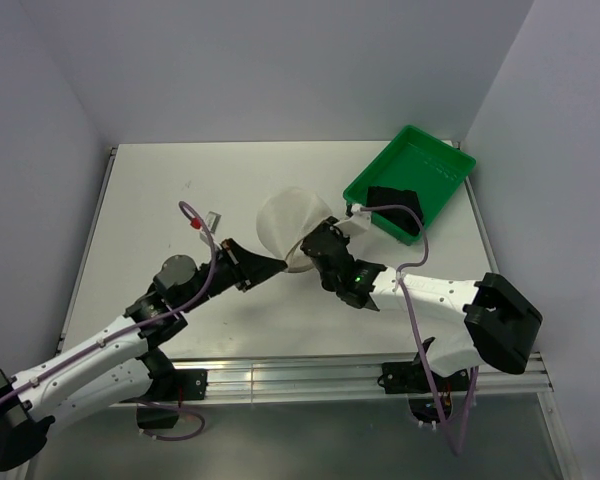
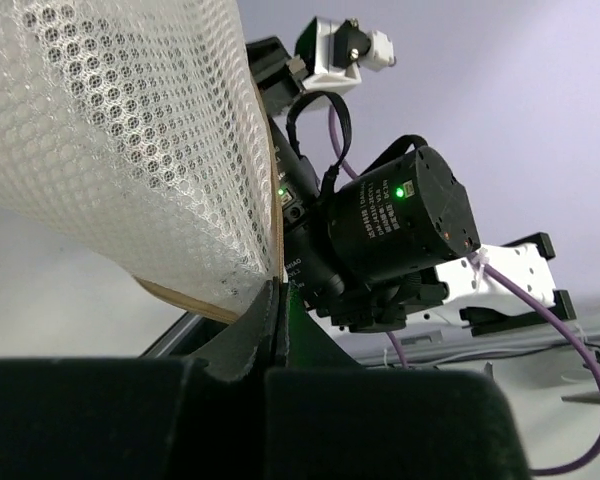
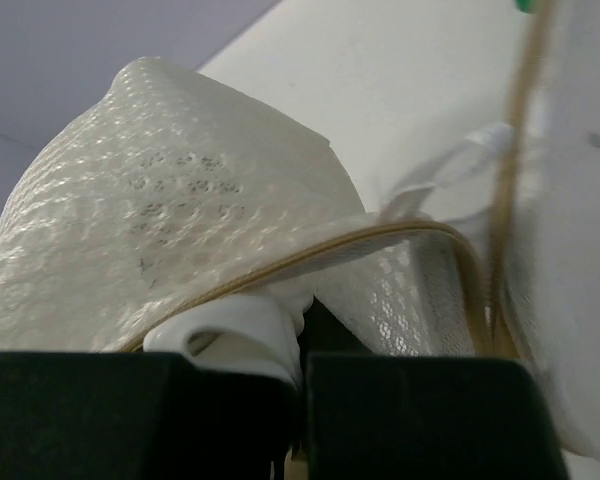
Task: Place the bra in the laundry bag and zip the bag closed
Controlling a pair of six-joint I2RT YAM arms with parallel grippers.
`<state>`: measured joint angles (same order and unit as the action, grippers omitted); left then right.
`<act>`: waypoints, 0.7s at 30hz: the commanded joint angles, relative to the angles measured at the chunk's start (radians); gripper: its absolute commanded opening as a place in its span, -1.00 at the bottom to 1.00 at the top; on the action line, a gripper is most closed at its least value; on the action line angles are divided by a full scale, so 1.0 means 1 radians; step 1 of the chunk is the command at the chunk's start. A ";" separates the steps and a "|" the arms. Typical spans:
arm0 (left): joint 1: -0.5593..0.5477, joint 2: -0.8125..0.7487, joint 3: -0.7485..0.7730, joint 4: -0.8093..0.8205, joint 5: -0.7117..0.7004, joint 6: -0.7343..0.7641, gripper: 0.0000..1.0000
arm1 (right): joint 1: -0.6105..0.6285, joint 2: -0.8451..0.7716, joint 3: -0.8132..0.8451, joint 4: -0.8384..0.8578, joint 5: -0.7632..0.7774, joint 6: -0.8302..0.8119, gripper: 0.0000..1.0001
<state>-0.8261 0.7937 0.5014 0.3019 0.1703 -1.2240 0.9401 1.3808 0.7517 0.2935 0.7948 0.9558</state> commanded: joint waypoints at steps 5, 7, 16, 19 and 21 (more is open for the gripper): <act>0.039 -0.021 -0.104 -0.075 -0.009 -0.054 -1.00 | 0.015 -0.051 0.017 -0.273 0.144 -0.023 -1.00; 0.056 -0.005 -0.150 -0.055 0.023 -0.080 -1.00 | 0.025 -0.023 0.035 -0.318 0.133 -0.037 -1.00; 0.206 -0.001 -0.175 -0.056 0.066 -0.051 -1.00 | 0.025 0.193 0.262 -0.514 -0.052 -0.185 -0.08; 0.297 0.021 -0.178 -0.070 0.100 -0.002 -1.00 | 0.025 0.152 0.287 -0.533 -0.161 -0.274 0.48; 0.350 0.030 -0.178 -0.078 0.116 0.020 -1.00 | 0.025 0.141 0.323 -0.577 -0.218 -0.336 0.68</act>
<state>-0.5369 0.8104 0.3214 0.2039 0.2256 -1.2575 0.9642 1.5726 0.9966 -0.2142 0.6689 0.7403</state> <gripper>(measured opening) 0.012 0.814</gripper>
